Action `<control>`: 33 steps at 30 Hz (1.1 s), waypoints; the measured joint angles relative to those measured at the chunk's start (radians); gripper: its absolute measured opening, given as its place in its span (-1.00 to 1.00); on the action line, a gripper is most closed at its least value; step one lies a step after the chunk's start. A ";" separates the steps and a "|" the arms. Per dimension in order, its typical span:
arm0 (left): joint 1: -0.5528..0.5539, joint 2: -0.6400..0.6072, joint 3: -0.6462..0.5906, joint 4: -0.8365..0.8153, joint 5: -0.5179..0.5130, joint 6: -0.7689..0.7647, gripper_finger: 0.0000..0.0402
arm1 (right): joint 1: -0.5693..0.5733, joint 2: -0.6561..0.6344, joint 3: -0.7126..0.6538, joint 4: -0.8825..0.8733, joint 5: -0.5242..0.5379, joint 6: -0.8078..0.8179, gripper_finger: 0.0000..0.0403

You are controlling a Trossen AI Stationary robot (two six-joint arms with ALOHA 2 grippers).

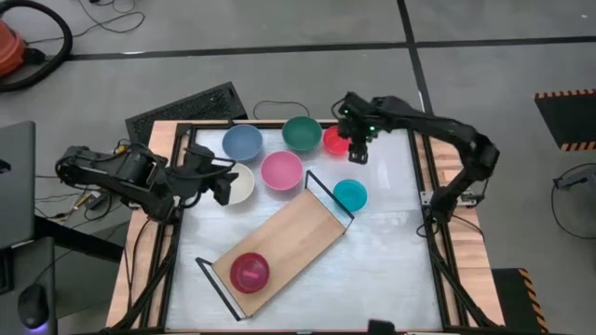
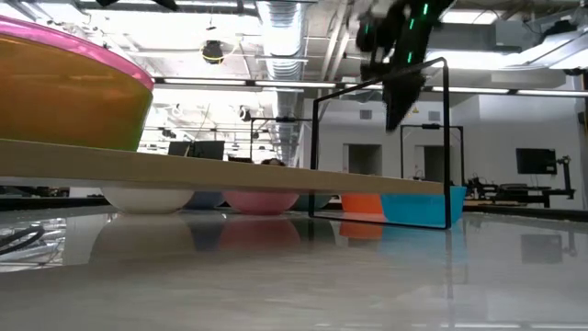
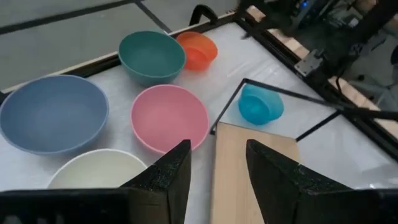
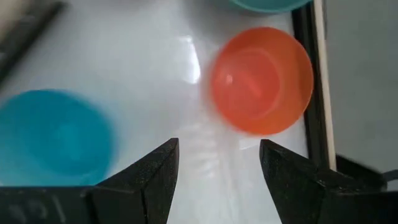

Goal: Place and stack bowls onto a shelf
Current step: Stack the transparent orange bowl on the top transparent pink bowl on the shelf

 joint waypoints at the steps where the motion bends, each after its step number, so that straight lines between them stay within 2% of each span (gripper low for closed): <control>1: 0.000 0.005 0.000 0.000 0.001 0.011 -0.31 | -0.014 0.018 -0.025 0.045 -0.001 -0.024 0.24; 7: 0.000 0.018 0.000 -0.004 0.010 0.027 -0.31 | -0.041 0.140 -0.070 0.148 -0.052 -0.228 0.24; 13: 0.000 0.026 0.000 -0.010 0.006 0.020 -0.31 | -0.035 0.265 -0.070 0.195 -0.049 -0.293 0.23; 19: 0.000 0.026 0.000 -0.010 0.012 0.018 -0.31 | -0.041 0.342 -0.062 0.208 0.064 -0.295 0.19; 22: 0.000 0.026 0.000 -0.010 0.013 0.018 -0.31 | -0.043 0.342 -0.062 0.209 0.064 -0.295 -0.05; 27: 0.000 0.026 0.000 -0.009 -0.016 0.024 -0.31 | -0.039 0.322 -0.060 0.197 0.084 -0.278 -0.84; 33: 0.023 0.026 0.000 -0.003 -0.039 0.025 -0.31 | -0.034 0.249 -0.029 0.135 0.093 -0.285 -0.88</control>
